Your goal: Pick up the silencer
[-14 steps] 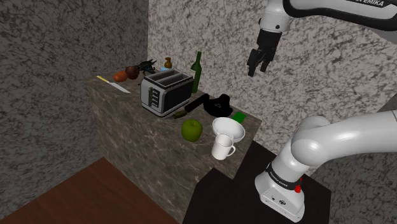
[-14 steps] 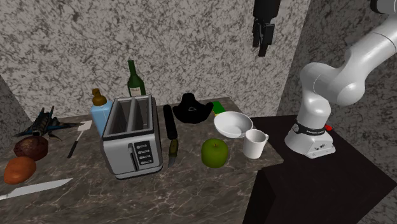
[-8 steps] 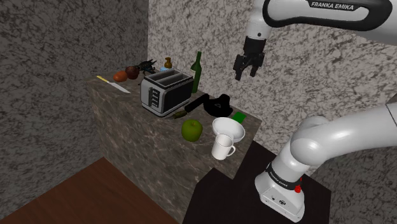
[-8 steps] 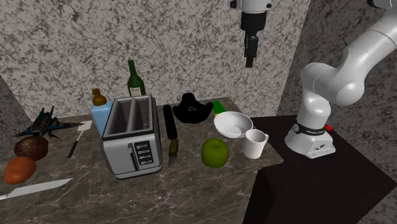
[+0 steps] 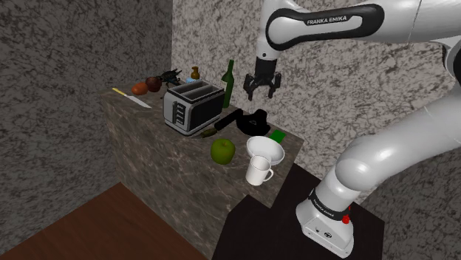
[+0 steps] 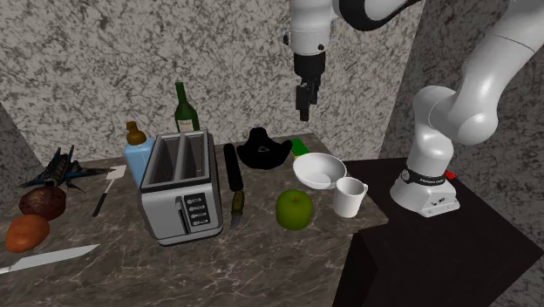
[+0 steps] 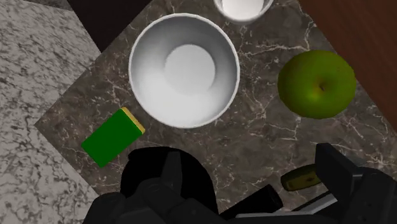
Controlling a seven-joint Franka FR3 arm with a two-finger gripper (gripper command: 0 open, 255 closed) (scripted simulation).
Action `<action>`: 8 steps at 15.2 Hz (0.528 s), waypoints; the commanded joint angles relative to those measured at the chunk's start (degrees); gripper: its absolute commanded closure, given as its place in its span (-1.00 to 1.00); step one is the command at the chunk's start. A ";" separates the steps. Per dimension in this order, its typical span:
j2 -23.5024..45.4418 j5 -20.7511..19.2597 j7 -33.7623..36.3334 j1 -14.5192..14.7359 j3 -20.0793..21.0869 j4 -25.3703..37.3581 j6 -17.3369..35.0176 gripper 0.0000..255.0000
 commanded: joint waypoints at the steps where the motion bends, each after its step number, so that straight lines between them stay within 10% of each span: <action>1: 4.17 -0.24 3.54 -0.88 0.36 1.16 2.59 -1.00; 8: 19.60 -1.61 15.52 -2.89 0.79 8.42 9.08 -1.00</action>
